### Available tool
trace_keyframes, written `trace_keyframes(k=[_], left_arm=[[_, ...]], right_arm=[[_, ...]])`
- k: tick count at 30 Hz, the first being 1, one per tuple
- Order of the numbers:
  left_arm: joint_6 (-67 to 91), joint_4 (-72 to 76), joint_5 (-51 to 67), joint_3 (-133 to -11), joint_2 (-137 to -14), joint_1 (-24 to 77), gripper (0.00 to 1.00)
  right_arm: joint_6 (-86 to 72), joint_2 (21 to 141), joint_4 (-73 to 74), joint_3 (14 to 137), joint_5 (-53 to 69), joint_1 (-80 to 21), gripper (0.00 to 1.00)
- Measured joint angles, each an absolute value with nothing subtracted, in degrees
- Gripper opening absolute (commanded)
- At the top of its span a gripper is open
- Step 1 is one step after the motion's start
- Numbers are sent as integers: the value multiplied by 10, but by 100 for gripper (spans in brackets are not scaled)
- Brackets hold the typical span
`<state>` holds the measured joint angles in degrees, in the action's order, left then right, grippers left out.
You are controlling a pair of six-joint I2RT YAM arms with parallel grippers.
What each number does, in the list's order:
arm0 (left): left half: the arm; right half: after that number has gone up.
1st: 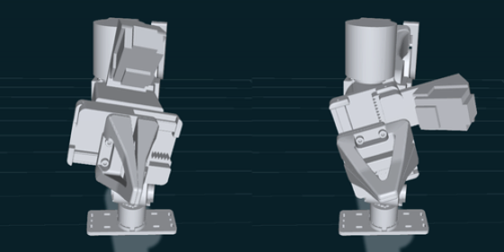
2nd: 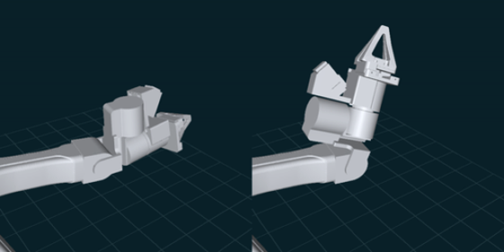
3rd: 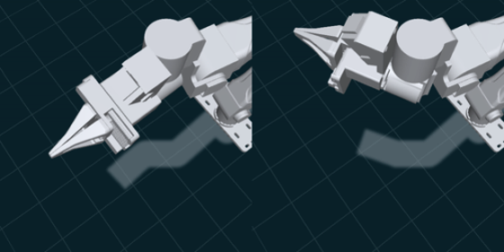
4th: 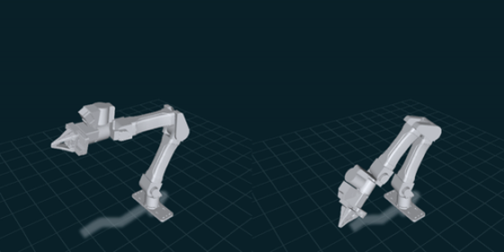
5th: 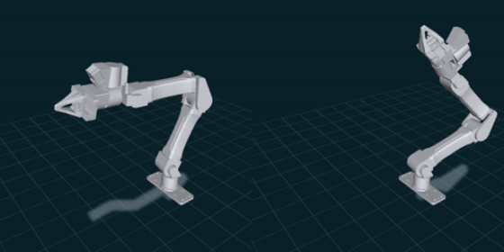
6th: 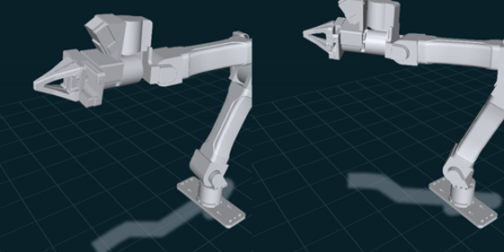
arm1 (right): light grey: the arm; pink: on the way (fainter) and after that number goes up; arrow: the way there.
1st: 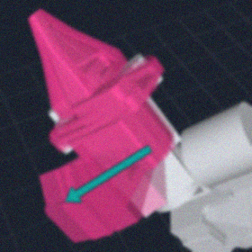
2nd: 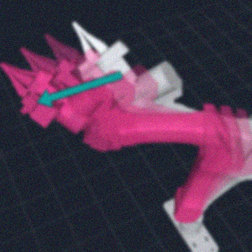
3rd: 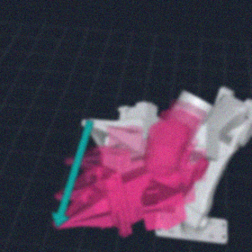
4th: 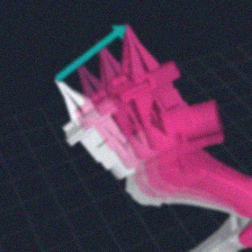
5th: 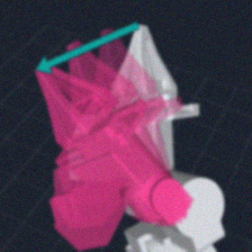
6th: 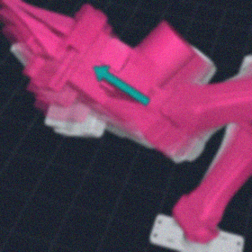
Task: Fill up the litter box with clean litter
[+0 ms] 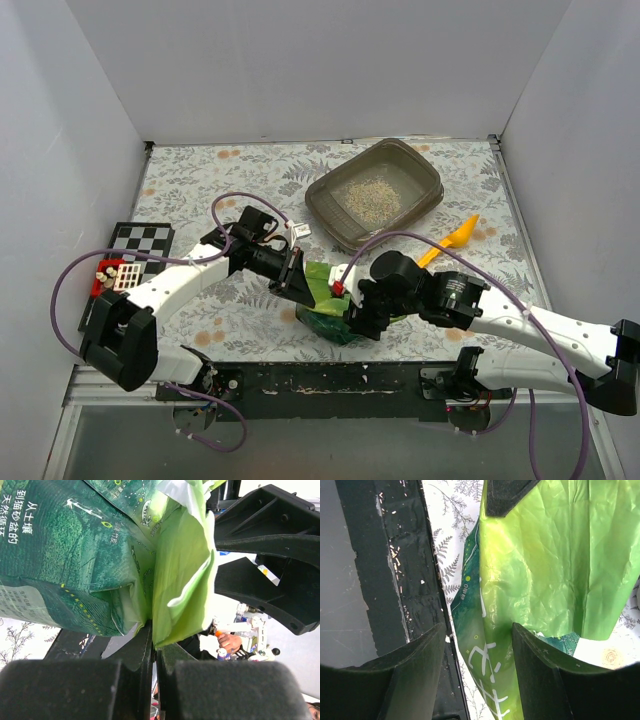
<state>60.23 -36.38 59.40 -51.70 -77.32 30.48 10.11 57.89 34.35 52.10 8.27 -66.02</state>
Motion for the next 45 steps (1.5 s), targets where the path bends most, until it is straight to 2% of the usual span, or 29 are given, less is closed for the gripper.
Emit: trace_keyframes(k=[4, 8, 10, 14, 15, 16, 17, 22, 28, 33, 38, 45], left_arm=[[599, -368, 595, -521, -778, 305, 0], [596, -370, 601, -522, -782, 305, 0], [593, -371, 605, -522, -782, 305, 0], [587, -373, 609, -522, -782, 302, 0], [585, -373, 611, -522, -782, 301, 0], [584, -373, 613, -522, -782, 299, 0], [582, -373, 616, -522, -782, 296, 0], [577, -372, 623, -522, -782, 281, 0], [573, -365, 557, -549, -761, 269, 27], [560, -301, 458, -576, -654, 257, 31], [528, -243, 469, -572, -583, 268, 37], [452, -187, 508, -522, -563, 312, 47]], right_arm=[[106, 577, 330, 508, 77, -660, 54], [112, 580, 318, 496, 63, -660, 37], [113, 583, 311, 492, 57, -660, 26], [118, 586, 299, 485, 50, -660, 18], [119, 586, 297, 485, 51, -660, 14], [119, 586, 296, 485, 51, -660, 5], [120, 586, 294, 485, 51, -660, 1], [119, 593, 284, 485, 46, -660, 1], [100, 605, 293, 490, 40, -652, 1], [69, 603, 311, 498, 52, -630, 1], [38, 590, 316, 500, 92, -586, 1], [16, 596, 327, 509, 163, -534, 1]])
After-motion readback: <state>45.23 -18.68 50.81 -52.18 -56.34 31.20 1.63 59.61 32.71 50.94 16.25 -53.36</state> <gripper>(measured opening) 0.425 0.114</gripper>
